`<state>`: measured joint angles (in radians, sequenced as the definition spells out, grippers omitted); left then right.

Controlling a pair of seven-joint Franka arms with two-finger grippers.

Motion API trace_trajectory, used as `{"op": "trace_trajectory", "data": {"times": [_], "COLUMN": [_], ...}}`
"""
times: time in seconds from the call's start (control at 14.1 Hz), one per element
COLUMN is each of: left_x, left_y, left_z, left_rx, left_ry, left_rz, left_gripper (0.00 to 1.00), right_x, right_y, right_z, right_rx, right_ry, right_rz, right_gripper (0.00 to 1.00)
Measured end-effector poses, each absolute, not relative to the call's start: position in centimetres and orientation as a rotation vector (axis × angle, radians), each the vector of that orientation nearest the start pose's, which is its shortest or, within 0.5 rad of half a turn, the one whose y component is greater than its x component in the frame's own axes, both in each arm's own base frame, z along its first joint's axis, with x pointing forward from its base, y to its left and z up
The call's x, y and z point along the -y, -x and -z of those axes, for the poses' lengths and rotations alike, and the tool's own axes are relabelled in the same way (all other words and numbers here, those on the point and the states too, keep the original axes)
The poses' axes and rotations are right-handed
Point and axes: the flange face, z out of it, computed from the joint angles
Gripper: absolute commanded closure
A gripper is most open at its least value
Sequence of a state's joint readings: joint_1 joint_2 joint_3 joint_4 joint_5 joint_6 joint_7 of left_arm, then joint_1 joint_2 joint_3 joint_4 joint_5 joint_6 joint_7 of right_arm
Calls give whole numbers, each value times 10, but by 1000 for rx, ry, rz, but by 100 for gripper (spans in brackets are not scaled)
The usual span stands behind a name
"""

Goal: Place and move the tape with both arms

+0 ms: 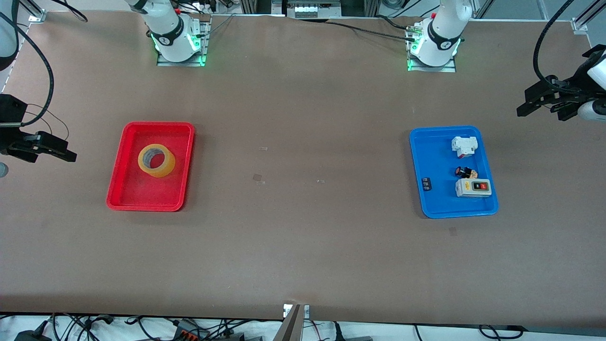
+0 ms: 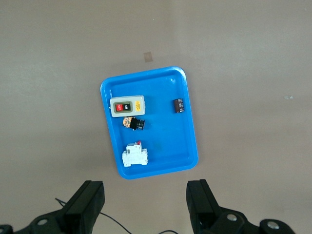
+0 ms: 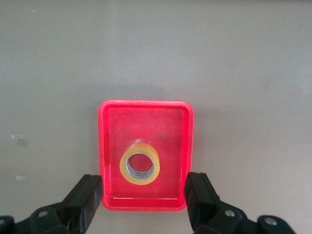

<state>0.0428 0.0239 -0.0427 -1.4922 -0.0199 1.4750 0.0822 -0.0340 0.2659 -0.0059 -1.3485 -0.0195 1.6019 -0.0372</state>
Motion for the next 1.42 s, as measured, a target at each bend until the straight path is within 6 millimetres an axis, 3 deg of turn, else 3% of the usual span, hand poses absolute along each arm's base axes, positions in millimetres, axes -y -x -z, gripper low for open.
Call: {"op": "trace_trajectory", "data": {"times": [0.14,0.28,0.57,1.42], "left_x": [2,2,2,2], "left_y": [-552,-552,-553,-553], "left_z": [-640,-640,-640,-639], "left_rx": [-132,-132,-133,-133], "left_ry": [3161,3161,3161,3161], "left_rz": [-64,-63,-64,-65], "left_gripper": [0,0,0,0], "right_x": [27,26,25,23], "right_y": [-631,-611,-578,-569], "right_z": [-559,-548,-566,-572], "right_rx": [-1,1,-1,3], "right_ry": [3162,3162,3160,3158], "right_rz": [-6,-13,-48,-51], "right_gripper": [0,0,0,0]}}
